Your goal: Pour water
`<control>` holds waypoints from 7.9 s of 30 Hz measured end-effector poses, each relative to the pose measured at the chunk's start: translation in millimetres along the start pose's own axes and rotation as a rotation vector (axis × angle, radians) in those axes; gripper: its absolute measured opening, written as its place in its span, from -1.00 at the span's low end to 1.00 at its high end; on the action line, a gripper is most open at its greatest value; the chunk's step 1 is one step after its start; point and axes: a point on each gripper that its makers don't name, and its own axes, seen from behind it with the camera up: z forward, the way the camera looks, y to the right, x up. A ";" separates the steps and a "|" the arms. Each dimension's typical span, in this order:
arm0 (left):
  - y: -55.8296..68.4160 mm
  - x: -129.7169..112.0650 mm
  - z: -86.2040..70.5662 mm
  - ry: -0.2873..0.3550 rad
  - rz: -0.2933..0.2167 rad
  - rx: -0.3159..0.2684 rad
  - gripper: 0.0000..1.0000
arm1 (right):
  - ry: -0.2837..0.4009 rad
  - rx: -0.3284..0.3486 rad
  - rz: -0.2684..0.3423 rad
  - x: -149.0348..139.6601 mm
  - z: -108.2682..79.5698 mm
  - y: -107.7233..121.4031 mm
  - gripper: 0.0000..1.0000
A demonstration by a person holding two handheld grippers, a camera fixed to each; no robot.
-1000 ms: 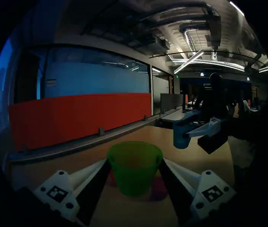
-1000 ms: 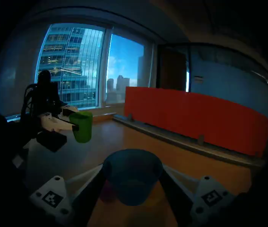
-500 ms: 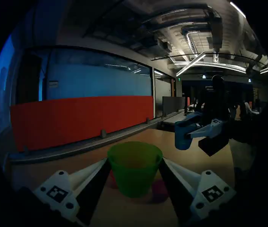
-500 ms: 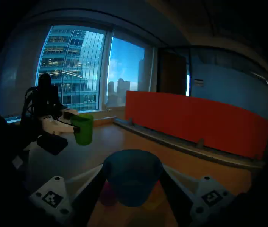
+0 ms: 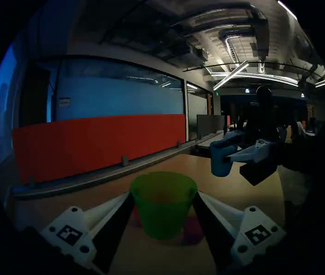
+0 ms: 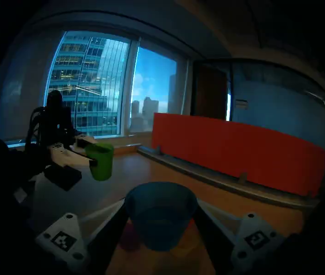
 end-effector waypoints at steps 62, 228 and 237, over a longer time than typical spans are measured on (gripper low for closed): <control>28.8 -11.9 2.3 0.001 -0.005 -0.031 0.73 | 0.100 0.061 -0.546 115.8 64.0 -28.6 0.83; 39.4 1.7 11.3 0.056 -0.033 -0.067 0.71 | 0.234 -0.108 -1.581 221.9 115.5 -76.7 0.81; 39.5 1.7 10.9 0.057 -0.031 -0.065 0.71 | 0.237 -0.111 -1.619 220.6 114.4 -82.7 0.81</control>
